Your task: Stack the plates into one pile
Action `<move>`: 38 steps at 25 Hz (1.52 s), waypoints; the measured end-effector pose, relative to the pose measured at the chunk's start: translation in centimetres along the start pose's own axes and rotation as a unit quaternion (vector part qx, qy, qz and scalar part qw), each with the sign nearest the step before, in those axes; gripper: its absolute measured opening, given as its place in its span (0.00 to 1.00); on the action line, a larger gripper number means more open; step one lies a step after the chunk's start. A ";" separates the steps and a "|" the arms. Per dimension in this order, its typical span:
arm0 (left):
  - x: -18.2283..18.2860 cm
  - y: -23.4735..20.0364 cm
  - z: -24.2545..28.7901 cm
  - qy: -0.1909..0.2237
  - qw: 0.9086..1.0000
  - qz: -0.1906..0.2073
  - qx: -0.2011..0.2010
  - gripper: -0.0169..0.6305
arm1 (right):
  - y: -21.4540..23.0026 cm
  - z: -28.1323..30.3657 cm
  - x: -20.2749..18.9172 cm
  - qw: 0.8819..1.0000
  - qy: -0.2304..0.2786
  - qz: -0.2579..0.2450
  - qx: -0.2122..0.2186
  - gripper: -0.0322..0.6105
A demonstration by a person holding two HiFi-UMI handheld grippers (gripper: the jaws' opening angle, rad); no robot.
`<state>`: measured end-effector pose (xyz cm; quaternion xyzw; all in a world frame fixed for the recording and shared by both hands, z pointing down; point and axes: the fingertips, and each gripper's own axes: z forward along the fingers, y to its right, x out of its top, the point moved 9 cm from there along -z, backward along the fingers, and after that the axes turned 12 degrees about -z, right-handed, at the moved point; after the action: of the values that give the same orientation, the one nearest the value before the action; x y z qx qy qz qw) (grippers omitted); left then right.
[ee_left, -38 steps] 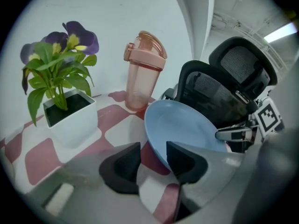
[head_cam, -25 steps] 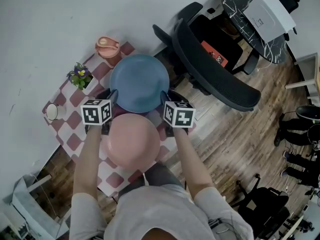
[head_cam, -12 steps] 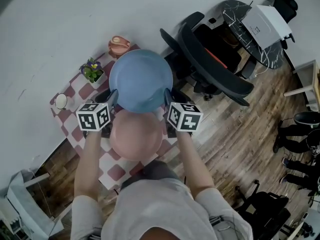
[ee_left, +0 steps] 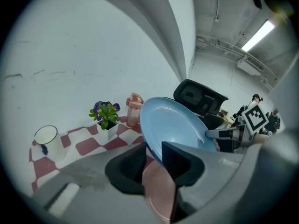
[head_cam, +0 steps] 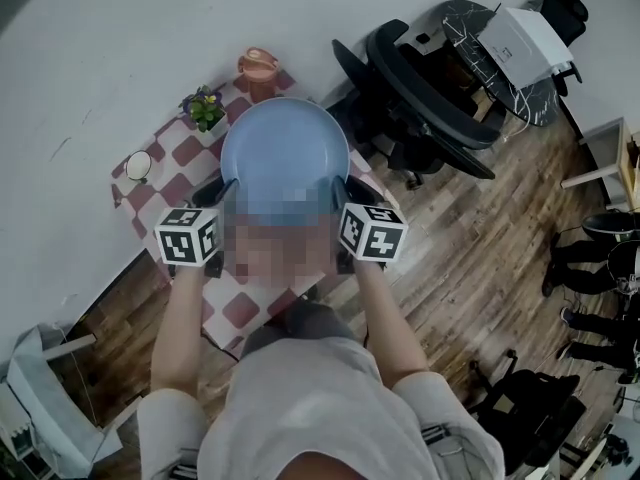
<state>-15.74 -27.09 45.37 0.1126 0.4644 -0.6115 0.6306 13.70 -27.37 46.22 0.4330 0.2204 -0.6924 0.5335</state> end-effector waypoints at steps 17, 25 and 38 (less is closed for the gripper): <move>-9.7 -1.1 -5.2 -0.061 0.997 -0.039 -0.012 0.20 | -4.5 -5.5 -8.8 0.998 -0.057 0.006 -0.032 0.15; -11.8 -1.6 -5.0 -0.085 0.995 -0.046 -0.009 0.20 | -4.6 -5.5 -10.8 0.996 -0.079 0.004 -0.037 0.15; -13.1 -2.5 -3.1 -0.121 0.991 -0.065 0.006 0.20 | -3.8 -3.4 -12.4 0.992 -0.123 -0.001 -0.030 0.16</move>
<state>-17.00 -16.74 54.26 0.0114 0.3876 -0.6632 0.6401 12.11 -16.75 54.16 0.3283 0.1744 -0.7337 0.5687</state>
